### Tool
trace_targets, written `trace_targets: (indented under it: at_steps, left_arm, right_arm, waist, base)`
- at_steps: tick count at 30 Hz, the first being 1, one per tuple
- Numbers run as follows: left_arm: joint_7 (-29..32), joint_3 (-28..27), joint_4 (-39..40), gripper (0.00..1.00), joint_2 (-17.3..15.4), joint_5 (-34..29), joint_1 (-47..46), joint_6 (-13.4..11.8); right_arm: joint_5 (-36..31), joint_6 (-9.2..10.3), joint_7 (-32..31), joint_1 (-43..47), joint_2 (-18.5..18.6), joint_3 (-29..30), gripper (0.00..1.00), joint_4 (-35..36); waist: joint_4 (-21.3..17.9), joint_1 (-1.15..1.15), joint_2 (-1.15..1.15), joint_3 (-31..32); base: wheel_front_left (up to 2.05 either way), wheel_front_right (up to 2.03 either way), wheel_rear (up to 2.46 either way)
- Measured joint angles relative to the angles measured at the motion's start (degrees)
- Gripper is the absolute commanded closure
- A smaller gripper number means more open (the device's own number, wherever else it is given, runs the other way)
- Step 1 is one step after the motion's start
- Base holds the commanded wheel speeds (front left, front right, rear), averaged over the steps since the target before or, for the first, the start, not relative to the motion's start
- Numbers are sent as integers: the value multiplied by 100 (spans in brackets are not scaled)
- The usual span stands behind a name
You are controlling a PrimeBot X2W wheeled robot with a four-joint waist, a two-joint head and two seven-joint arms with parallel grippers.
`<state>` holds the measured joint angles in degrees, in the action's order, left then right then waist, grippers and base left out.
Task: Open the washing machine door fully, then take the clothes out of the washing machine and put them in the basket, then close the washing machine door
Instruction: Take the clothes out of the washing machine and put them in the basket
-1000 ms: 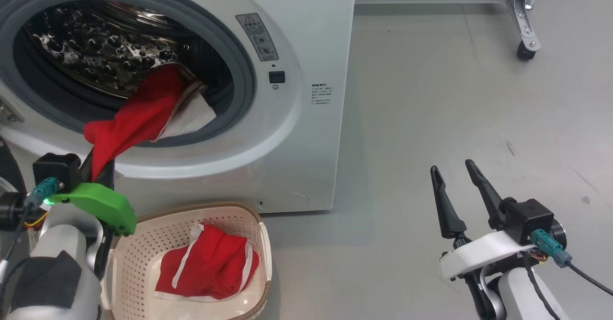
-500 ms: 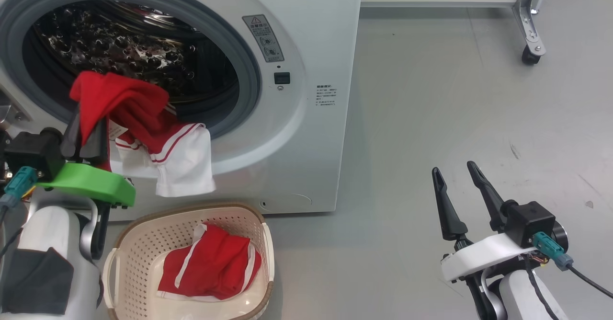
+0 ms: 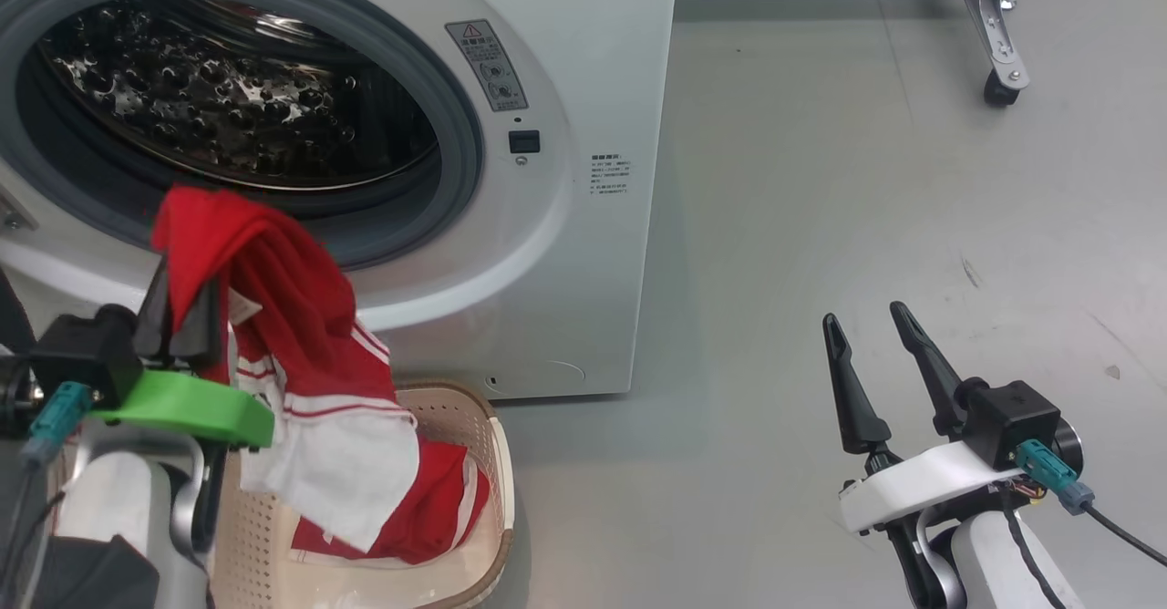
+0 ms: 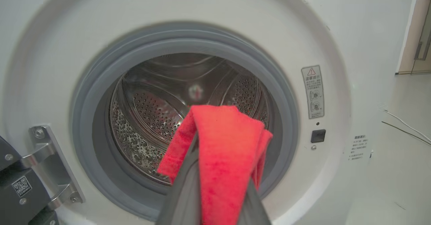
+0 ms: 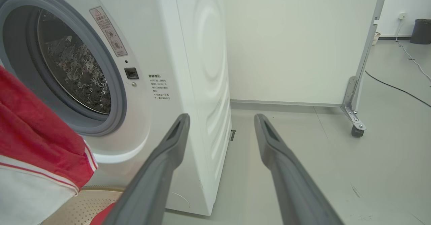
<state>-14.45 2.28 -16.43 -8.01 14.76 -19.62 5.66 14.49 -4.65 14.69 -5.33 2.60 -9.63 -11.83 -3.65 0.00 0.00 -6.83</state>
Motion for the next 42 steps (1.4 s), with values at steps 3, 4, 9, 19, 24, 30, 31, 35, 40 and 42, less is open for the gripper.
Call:
trace_targets:
  at_steps: [3,4,9,19,24,30,31,35,40,42]
  left_arm:
    - [1,60,-220,100,-1,-20,225,-3]
    - [1,96,-309,100,-2,-26,286,-8]
    - [24,166,-556,100,-2,-27,476,-9]
    - [408,403,-1148,100,-8,-246,579,-57]
    - [722,393,-1411,100,-3,-269,552,-185]
    - [894,413,-1615,100,0,-271,247,-186]
    - [918,409,-1645,100,7,-270,171,-186]
    - [1045,314,-1868,100,52,-172,-86,-192]
    - [1160,123,-2271,100,38,-74,-296,-311]
    - [1195,51,-2444,100,15,3,-367,-338]
  right_arm:
    - [0,-8,0,-1,0,-13,0,26]
    - [0,-11,0,-1,0,-15,0,31]
    - [-2,-25,0,-4,0,-19,0,57]
    - [-65,-33,0,-120,0,-13,0,178]
    - [-98,-33,0,-209,0,-14,0,238]
    - [-147,-35,0,-367,0,-16,0,322]
    - [-151,-35,0,-393,0,-15,0,341]
    - [-191,-35,0,-476,8,-5,0,386]
    - [-226,-35,0,-605,26,13,0,449]
    - [-267,-36,0,-651,34,32,0,471]
  waist:
    - [-33,0,0,-72]
    - [-45,0,0,-99]
    - [-104,0,0,-253]
    - [-214,0,0,-672]
    - [-265,0,0,-943]
    - [-319,0,0,-1311]
    - [-328,0,0,-1374]
    - [-362,0,0,-1632]
    - [-402,0,0,-1949]
    - [-418,0,0,-2071]
  base:
    - [0,0,0]
    - [0,0,0]
    - [0,0,0]
    - [0,0,0]
    - [0,0,0]
    - [0,0,0]
    - [0,0,0]
    - [0,0,0]
    - [0,0,0]
    - [0,0,0]
